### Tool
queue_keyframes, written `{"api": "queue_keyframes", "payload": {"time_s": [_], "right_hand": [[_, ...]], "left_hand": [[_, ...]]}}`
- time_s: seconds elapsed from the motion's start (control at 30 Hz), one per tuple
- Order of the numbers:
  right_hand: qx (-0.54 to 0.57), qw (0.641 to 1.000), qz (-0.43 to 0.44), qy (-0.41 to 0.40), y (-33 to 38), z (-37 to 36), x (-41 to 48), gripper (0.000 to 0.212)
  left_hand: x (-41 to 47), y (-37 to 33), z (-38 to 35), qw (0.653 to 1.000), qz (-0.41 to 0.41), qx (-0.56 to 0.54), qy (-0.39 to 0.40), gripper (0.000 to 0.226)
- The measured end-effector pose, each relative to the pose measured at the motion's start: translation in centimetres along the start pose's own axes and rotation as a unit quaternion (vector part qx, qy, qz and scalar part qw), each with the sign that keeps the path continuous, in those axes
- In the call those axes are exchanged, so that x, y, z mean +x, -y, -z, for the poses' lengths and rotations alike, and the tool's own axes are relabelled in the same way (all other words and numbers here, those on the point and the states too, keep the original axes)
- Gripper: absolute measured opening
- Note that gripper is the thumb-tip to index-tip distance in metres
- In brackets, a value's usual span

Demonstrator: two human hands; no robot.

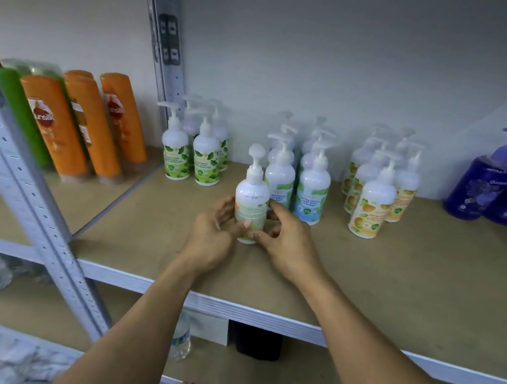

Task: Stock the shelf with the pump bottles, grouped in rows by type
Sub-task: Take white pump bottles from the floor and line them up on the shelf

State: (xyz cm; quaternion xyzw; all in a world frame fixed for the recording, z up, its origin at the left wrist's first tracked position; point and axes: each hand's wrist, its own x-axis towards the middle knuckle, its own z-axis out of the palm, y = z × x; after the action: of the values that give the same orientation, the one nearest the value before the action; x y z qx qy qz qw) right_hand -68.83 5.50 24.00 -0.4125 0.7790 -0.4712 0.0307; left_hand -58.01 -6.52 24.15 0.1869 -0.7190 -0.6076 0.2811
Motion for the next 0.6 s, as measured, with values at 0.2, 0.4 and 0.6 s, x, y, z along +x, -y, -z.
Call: {"api": "queue_keyframes", "payload": {"time_s": [0.2,0.4,0.6], "right_hand": [[-0.109,0.992,0.047,0.048,-1.1,1.7,0.0,0.071],[-0.294,0.952,0.025,0.085,-2.2,3.3,-1.1,0.064],[-0.315,0.944,0.031,0.096,-2.7,3.3,-1.2,0.057]], "left_hand": [[0.4,0.3,0.2,1.000,0.001,0.010,0.015,0.060],[0.5,0.2,0.0,0.996,-0.002,0.067,0.052,0.057],[0.8,0.1,0.5,0.994,-0.005,0.105,0.040,0.059]]}}
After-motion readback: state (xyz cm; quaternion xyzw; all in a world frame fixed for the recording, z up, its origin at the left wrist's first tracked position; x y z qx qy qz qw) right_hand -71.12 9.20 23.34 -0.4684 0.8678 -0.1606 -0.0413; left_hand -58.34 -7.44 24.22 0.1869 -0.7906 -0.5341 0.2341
